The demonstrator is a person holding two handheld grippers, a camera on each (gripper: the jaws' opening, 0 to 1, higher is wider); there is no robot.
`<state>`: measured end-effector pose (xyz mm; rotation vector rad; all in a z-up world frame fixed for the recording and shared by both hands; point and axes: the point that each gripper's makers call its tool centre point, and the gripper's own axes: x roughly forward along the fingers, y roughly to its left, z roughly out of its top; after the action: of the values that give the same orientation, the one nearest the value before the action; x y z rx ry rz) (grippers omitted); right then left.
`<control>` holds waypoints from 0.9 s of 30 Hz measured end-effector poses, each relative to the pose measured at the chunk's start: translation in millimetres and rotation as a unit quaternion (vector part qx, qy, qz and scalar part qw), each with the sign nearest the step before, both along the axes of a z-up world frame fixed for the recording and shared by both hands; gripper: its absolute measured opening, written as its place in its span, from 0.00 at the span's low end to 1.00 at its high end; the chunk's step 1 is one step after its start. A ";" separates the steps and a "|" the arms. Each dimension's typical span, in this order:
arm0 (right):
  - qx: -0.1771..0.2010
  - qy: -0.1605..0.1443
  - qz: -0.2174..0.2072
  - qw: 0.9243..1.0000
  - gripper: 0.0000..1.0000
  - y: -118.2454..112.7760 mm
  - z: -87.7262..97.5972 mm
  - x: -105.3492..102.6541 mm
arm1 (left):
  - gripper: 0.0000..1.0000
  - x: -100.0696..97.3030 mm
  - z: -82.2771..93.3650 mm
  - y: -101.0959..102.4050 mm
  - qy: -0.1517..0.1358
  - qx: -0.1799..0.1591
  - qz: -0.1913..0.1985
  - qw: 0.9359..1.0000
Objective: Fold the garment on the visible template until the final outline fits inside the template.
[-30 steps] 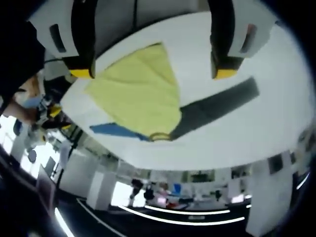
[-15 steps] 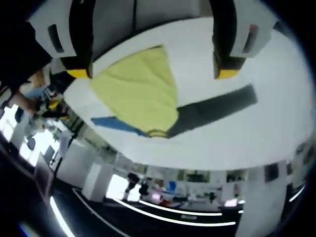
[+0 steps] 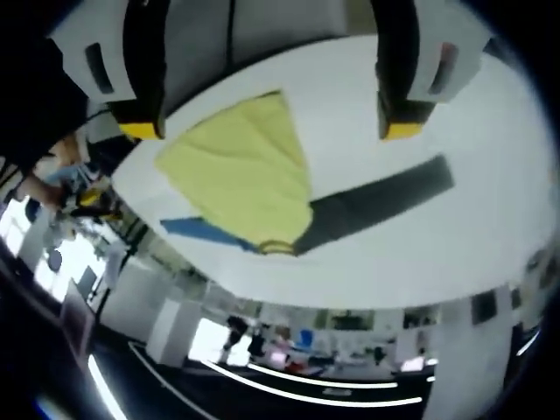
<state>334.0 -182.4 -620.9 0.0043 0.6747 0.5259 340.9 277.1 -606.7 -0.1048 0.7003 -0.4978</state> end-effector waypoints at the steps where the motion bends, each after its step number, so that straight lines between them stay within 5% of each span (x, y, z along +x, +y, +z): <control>1: 0.001 0.001 -0.003 1.000 1.00 -1.5 -1.2 0.2 | 0.97 1.1 0.7 -1.1 -0.001 0.001 -0.002 1.000; 14: -0.002 0.014 0.004 1.000 1.00 3.0 -10.5 11.0 | 0.97 16.4 1.0 -8.6 -0.002 0.000 -0.011 1.000; 27: -0.004 0.029 -0.005 1.000 0.93 -13.1 -24.8 44.5 | 0.97 38.6 -9.1 -19.8 0.014 0.003 -0.022 1.000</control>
<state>378.5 -195.6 -645.7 0.0163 0.7336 0.5151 379.4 257.3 -615.8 -0.0922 0.7326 -0.5368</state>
